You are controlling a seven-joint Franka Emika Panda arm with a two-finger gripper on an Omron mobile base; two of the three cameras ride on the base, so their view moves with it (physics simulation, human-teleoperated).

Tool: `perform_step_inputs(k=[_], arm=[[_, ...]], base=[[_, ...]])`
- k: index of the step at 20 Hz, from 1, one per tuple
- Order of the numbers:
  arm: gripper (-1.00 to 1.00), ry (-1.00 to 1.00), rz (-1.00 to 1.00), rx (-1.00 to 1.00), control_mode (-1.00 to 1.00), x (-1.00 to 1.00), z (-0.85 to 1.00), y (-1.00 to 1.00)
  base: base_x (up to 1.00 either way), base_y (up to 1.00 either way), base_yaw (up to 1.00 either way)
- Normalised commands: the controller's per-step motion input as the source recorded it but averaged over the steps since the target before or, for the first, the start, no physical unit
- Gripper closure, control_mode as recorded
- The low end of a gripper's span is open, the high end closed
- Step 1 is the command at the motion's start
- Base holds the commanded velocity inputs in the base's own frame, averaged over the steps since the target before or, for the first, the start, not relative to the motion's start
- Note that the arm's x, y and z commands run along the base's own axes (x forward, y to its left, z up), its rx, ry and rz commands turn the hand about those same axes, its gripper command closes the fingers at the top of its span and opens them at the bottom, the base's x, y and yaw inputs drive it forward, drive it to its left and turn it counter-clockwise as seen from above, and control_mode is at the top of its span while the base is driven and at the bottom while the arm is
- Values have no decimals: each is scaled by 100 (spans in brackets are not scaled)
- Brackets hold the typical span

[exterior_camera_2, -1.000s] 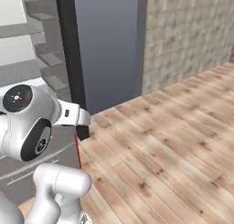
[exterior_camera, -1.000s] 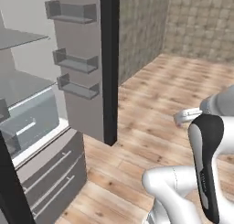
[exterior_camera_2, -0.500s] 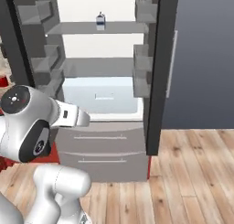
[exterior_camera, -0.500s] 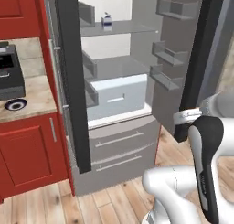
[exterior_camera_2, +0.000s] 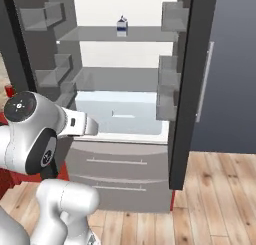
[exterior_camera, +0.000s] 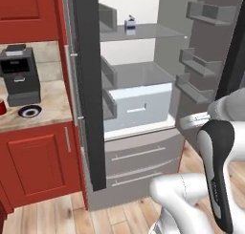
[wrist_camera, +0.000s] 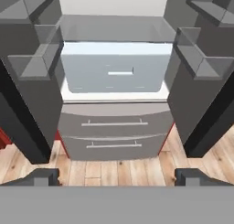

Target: Take a sugar cube from the saucer and place it inside the coffee. Then, grab milk from the fridge and place it next to the coffee on the counter to sweeten the coffee.

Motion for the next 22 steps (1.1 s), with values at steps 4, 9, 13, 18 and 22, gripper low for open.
perform_step_inputs(k=[4, 9, 13, 18, 22], arm=[[-100, 0, 0, 0, 100, 0, 0, 0], [-100, 0, 0, 0, 100, 0, 0, 0], [-100, 0, 0, 0, 100, 0, 0, 0], [-100, 0, 0, 0, 100, 0, 0, 0], [-100, 0, 0, 0, 100, 0, 0, 0]], base=[[80, -1, 0], [74, -31, 5], [37, -59, 18], [47, -9, 5], [38, 11, 0]])
